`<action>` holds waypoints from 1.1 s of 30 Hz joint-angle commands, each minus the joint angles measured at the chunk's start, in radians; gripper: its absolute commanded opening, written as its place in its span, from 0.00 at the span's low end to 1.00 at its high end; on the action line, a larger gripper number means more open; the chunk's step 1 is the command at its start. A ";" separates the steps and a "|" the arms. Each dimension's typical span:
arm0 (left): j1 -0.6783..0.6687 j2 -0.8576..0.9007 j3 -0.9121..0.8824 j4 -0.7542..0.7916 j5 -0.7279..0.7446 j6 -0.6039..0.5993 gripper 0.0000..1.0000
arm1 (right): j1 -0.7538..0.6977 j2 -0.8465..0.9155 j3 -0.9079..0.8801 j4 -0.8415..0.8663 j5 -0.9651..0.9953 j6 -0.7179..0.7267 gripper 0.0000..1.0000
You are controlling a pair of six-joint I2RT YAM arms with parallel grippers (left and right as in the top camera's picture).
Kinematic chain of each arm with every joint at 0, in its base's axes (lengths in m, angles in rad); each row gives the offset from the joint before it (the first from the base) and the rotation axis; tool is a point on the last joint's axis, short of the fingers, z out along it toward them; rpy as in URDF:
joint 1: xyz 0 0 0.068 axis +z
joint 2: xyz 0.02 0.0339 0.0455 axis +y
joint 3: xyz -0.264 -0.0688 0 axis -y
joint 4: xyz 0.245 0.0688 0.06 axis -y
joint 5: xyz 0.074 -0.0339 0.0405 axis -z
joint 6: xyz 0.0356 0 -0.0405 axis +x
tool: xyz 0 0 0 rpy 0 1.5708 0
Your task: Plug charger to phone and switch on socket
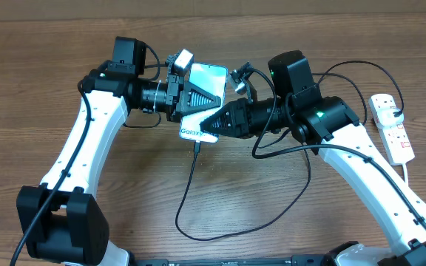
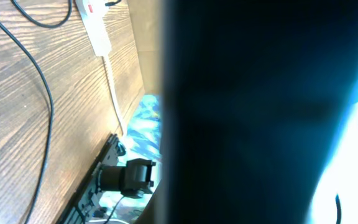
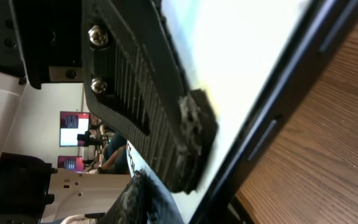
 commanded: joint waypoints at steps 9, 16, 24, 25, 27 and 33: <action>-0.029 -0.019 0.002 -0.026 -0.173 -0.038 0.18 | 0.011 -0.008 0.018 0.046 0.173 -0.063 0.04; -0.028 -0.019 0.002 -0.026 -0.236 -0.039 0.61 | 0.011 -0.008 0.018 0.048 0.172 -0.063 0.04; -0.017 -0.019 0.002 -0.025 -0.327 -0.039 0.67 | 0.011 -0.008 0.018 0.029 0.172 -0.064 0.04; -0.015 -0.019 0.002 -0.024 -0.327 -0.039 0.67 | 0.011 -0.008 0.018 0.029 0.172 -0.063 0.04; -0.012 -0.019 0.002 -0.018 -0.329 -0.039 0.68 | 0.011 -0.008 0.018 0.029 0.172 -0.064 0.04; 0.013 -0.019 0.002 0.004 -0.367 -0.039 1.00 | 0.011 -0.008 0.018 0.024 0.180 -0.063 0.04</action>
